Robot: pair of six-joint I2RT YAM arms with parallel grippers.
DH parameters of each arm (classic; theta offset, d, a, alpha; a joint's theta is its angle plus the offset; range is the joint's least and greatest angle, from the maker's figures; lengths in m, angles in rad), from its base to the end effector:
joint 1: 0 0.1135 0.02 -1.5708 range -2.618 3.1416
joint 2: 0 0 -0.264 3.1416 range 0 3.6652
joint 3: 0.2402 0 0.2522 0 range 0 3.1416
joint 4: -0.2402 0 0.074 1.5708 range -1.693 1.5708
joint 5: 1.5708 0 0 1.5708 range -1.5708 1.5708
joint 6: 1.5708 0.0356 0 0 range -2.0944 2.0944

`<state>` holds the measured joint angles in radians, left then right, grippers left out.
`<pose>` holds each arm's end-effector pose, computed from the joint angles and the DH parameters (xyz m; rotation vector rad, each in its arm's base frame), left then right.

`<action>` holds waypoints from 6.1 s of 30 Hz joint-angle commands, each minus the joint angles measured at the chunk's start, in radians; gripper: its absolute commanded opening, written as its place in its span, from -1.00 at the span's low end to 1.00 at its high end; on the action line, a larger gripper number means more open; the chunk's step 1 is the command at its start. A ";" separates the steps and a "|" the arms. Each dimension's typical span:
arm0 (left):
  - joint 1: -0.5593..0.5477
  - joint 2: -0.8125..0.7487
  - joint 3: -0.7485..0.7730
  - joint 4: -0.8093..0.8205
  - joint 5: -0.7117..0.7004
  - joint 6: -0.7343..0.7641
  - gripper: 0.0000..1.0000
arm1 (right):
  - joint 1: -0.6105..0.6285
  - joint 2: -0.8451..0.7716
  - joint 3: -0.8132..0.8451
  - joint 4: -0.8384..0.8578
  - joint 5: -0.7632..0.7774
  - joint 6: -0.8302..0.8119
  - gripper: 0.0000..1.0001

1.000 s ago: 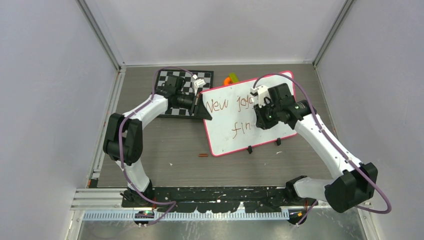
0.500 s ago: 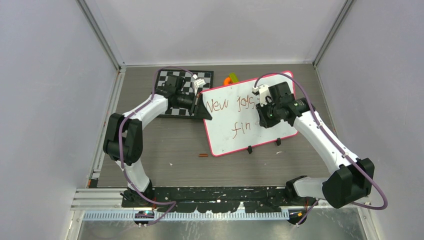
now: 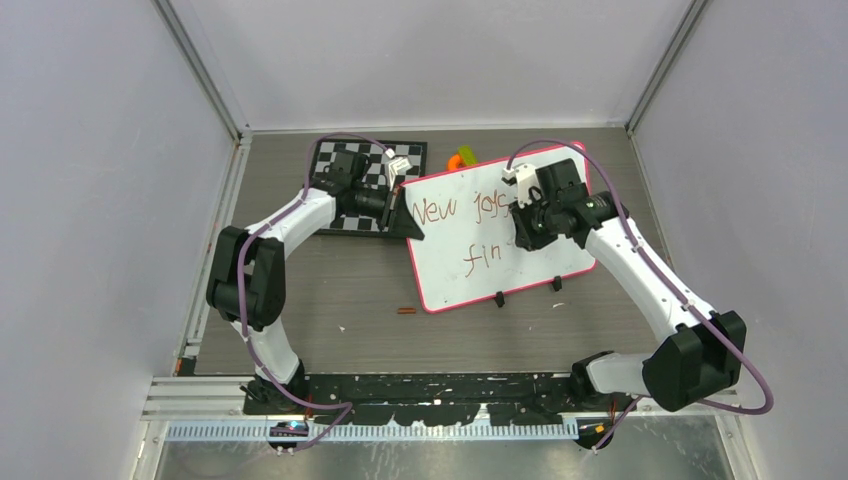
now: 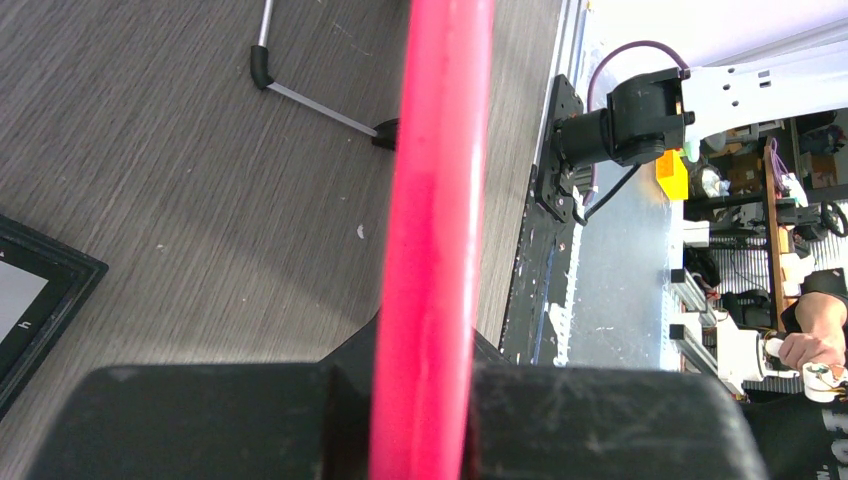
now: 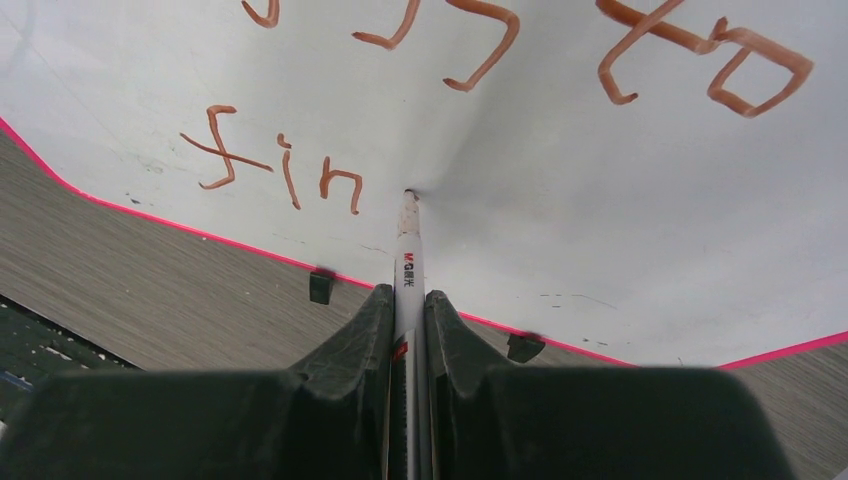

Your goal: Write a sentence on the whiteboard

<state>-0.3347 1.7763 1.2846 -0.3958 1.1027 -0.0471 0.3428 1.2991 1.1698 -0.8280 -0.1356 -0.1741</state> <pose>0.3438 -0.1532 0.2393 0.8129 2.1657 -1.5170 0.2458 0.0928 0.3064 -0.6996 2.4334 0.2388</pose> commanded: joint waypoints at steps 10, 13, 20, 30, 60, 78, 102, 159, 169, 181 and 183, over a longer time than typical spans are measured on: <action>0.003 0.008 0.028 -0.011 -0.107 -0.001 -1.00 | 0.004 0.011 0.019 0.038 -0.055 -0.002 -0.99; 0.003 0.010 0.026 -0.015 -0.108 0.002 -1.00 | 0.005 0.006 -0.002 0.032 -0.052 -0.010 -1.00; 0.004 0.009 0.029 -0.015 -0.109 0.001 -1.00 | 0.004 -0.014 -0.041 0.014 -0.043 -0.033 -0.99; 0.004 0.011 0.032 -0.018 -0.109 -0.002 -1.00 | -0.006 -0.005 -0.006 0.017 0.007 -0.031 -0.99; 0.004 0.023 0.042 -0.014 -0.105 0.000 -1.00 | -0.058 0.039 0.085 0.040 -0.033 -0.005 -1.00; 0.003 0.021 0.037 -0.015 -0.106 0.000 -1.00 | -0.058 0.010 -0.010 0.038 -0.047 -0.005 -0.99; 0.003 0.014 0.053 -0.020 -0.099 0.008 -1.00 | -0.059 -0.039 0.084 -0.156 -0.094 -0.126 -1.00; 0.236 -0.375 -0.079 -0.648 -0.208 0.706 0.18 | -0.060 -0.084 0.150 -0.041 -0.394 0.074 -0.99; -0.078 -0.550 -0.462 -0.378 -0.505 0.821 0.18 | -0.060 -0.082 0.129 -0.016 -0.447 0.140 -0.99; -0.257 -0.361 -0.497 -0.161 -0.551 0.872 0.16 | -0.065 -0.059 0.150 -0.034 -0.447 0.134 -1.00; -0.282 -0.328 -0.487 -0.146 -0.563 0.885 0.16 | -0.067 -0.060 0.147 -0.037 -0.446 0.132 -0.99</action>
<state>-0.5819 1.4040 0.7811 -0.6395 0.5674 0.7784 0.2810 1.2503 1.2957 -0.8833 -0.5678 -0.0460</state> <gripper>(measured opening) 0.583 0.198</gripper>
